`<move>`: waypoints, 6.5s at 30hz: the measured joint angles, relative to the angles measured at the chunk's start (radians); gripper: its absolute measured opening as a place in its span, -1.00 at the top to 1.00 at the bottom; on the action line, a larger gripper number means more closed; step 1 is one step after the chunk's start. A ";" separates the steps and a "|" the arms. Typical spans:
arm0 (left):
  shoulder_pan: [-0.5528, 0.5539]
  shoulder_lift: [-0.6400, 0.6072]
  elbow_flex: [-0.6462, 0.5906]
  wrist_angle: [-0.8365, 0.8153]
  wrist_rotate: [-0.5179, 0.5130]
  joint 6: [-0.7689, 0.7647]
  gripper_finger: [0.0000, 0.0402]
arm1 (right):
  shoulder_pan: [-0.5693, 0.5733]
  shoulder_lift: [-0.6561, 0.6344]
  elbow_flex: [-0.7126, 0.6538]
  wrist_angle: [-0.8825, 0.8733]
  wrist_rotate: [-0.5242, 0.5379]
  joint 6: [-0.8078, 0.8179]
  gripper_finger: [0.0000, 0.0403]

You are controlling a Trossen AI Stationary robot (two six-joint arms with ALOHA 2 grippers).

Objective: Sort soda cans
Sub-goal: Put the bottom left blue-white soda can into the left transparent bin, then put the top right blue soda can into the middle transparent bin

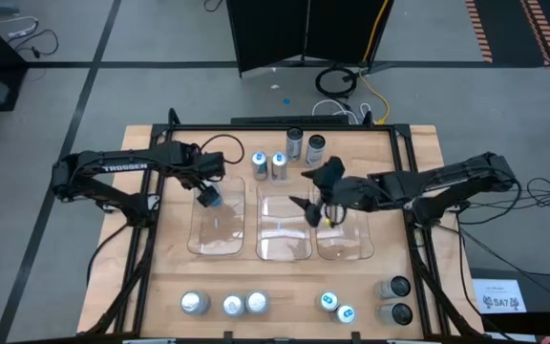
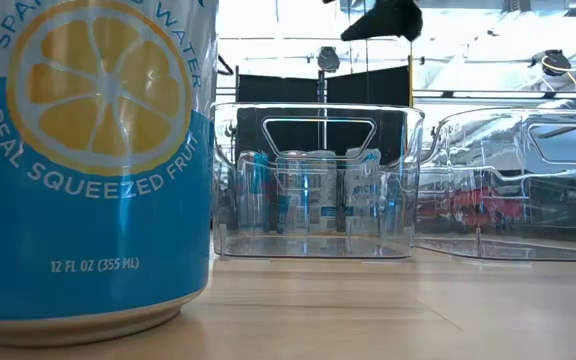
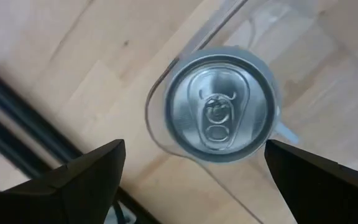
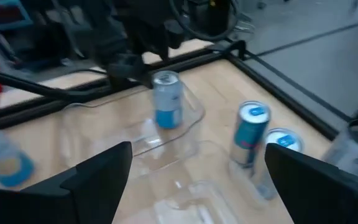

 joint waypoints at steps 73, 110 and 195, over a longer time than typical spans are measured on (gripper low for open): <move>-0.555 -0.259 -0.002 0.121 -0.263 -0.361 -0.96 | -0.495 0.744 0.836 -0.761 -0.341 0.208 -0.68; -0.581 -0.257 -0.002 0.127 -0.266 -0.385 -0.96 | -0.448 0.802 0.832 -0.728 -0.333 0.159 -0.68; -0.581 -0.257 -0.002 0.154 -0.307 -0.384 -0.96 | -0.122 0.555 0.833 -0.780 -0.187 0.141 -0.18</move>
